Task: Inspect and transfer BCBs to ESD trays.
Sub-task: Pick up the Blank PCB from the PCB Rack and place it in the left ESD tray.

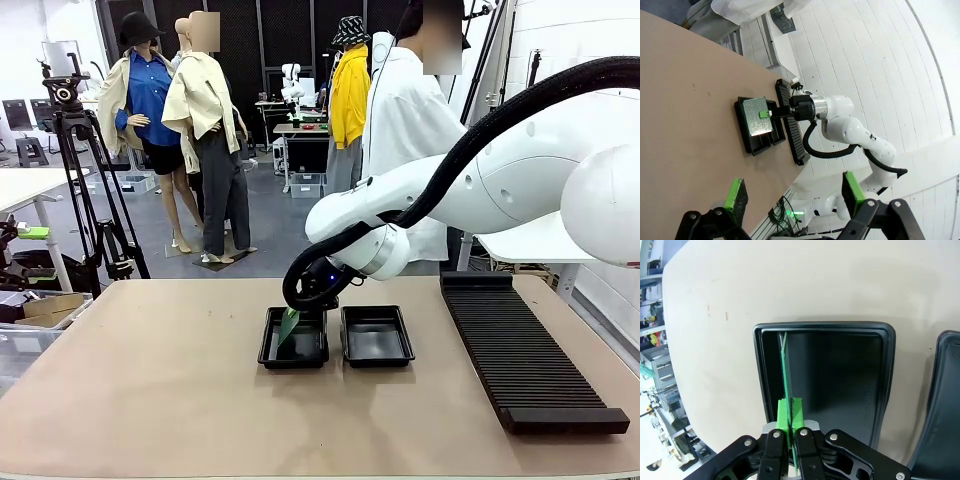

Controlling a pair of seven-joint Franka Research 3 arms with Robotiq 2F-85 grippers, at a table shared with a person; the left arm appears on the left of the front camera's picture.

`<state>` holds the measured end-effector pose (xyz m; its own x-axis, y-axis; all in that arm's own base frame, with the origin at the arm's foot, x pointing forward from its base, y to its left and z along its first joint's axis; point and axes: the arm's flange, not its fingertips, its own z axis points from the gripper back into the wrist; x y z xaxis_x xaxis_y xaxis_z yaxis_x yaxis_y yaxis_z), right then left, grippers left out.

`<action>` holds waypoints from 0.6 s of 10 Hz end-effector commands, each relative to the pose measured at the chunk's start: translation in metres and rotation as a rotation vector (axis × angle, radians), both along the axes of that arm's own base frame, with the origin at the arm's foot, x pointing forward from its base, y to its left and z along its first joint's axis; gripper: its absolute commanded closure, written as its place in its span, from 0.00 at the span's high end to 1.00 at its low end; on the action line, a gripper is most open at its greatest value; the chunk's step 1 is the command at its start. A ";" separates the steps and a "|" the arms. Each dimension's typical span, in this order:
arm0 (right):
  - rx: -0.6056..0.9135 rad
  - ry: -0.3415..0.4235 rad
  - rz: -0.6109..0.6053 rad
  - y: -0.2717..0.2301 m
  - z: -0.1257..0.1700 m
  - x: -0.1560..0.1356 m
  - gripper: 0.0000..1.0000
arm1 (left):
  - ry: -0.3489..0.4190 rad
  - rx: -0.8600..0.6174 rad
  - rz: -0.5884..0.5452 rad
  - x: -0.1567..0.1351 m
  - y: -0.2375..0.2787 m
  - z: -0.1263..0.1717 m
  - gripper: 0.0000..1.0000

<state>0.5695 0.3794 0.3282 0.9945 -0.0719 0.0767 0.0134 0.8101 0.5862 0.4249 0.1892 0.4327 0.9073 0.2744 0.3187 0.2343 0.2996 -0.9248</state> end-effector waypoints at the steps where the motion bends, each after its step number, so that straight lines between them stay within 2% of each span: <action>1: -0.060 0.032 -0.003 0.004 0.006 0.002 0.13 | 0.009 0.002 0.011 -0.001 0.000 0.003 1.00; 2: -0.075 0.036 -0.011 0.005 0.011 0.002 0.30 | 0.009 0.002 0.011 -0.001 0.000 0.003 1.00; 5: -0.110 0.085 0.010 0.005 0.024 -0.002 0.89 | 0.009 0.002 0.011 -0.001 0.000 0.003 1.00; 6: -0.136 0.101 0.012 0.005 0.032 -0.004 1.00 | 0.009 0.002 0.011 -0.001 0.000 0.003 1.00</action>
<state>0.5634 0.3815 0.3481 0.9990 -0.0454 0.0049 0.0365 0.8585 0.5115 0.4249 0.1892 0.4327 0.9073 0.2744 0.3187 0.2343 0.2996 -0.9248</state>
